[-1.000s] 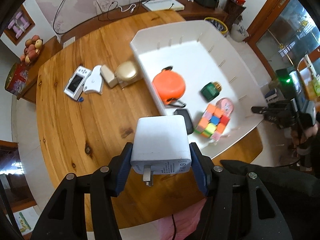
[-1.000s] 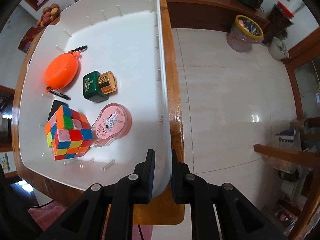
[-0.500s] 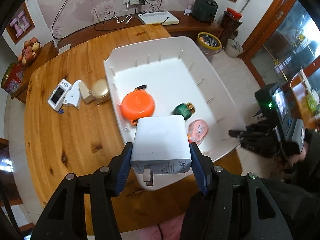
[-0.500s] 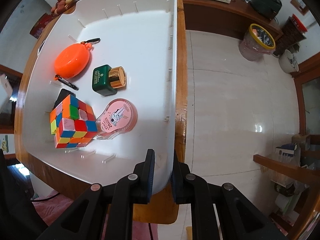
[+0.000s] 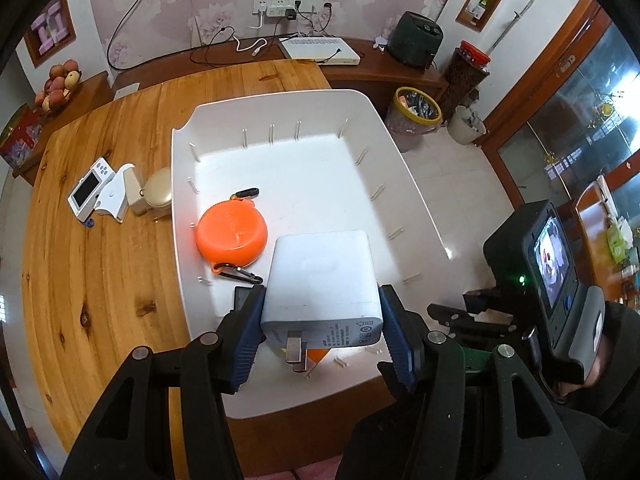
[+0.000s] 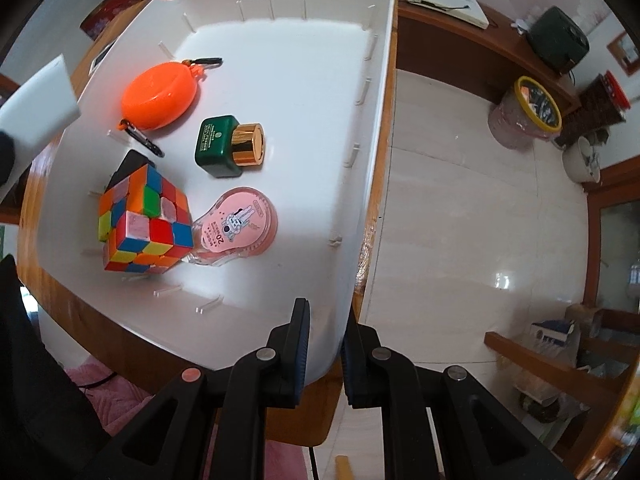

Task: Organize rigid objects
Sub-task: 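Carry the white charger block with the left gripper over the tray, then lower the charger block into the tray and open the left gripper, then move the left tool to the white-grey screen device and grasp it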

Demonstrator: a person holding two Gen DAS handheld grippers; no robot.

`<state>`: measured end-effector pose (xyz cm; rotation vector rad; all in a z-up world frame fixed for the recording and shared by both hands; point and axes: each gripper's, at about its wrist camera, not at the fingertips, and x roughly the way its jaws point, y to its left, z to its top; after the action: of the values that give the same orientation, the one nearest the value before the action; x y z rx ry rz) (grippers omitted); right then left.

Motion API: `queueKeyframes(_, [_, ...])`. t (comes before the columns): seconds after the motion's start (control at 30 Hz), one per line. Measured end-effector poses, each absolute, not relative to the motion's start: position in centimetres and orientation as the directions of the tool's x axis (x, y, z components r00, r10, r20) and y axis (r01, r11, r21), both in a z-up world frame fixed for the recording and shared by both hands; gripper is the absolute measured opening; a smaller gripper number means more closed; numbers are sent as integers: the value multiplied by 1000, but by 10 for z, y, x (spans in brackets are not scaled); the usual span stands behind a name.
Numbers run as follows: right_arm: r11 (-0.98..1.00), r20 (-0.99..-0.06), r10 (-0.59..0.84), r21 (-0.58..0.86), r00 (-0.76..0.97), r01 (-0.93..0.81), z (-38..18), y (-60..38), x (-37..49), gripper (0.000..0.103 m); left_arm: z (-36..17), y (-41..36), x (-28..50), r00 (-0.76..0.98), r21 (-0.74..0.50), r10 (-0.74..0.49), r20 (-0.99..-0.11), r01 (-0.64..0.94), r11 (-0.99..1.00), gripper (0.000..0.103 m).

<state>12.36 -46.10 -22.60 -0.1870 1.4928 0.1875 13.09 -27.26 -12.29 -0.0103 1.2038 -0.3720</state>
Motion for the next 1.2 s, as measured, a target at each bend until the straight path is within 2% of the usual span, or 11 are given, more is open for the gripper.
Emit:
queueKeyframes(0.23, [966,-998,-6,-23,67,-258,-224,-459,122,14,-114,-269,127,360,-224,-311,-880,263,938,61])
queueKeyframes(0.27, [966,-998,-8,-25,66,-258,-224,-459,122,14,-110,-268,126,376,-225,-317,-871,267,937,63])
queueKeyframes(0.33, [965,-998,-13,-30,67,-260,-223,-457,122,14,-102,-268,123,420,-212,-313,-852,270,939,77])
queueKeyframes(0.57, [968,-997,-14,-32,73,-250,-221,-456,121,14,-98,-258,125,469,-170,-252,-847,210,963,77])
queueKeyframes(0.77, [970,-997,-20,-37,73,-240,-222,-457,122,14,-95,-239,129,497,-189,-231,-836,133,973,77])
queueKeyframes(1.0, [974,-998,-25,-39,63,-224,-223,-458,124,14,-94,-201,139,522,-226,-160,-838,-65,972,77])
queueKeyframes(1.2, [974,-997,-28,-42,65,-223,-225,-458,125,14,-92,-162,148,513,-201,-54,-857,-234,951,77])
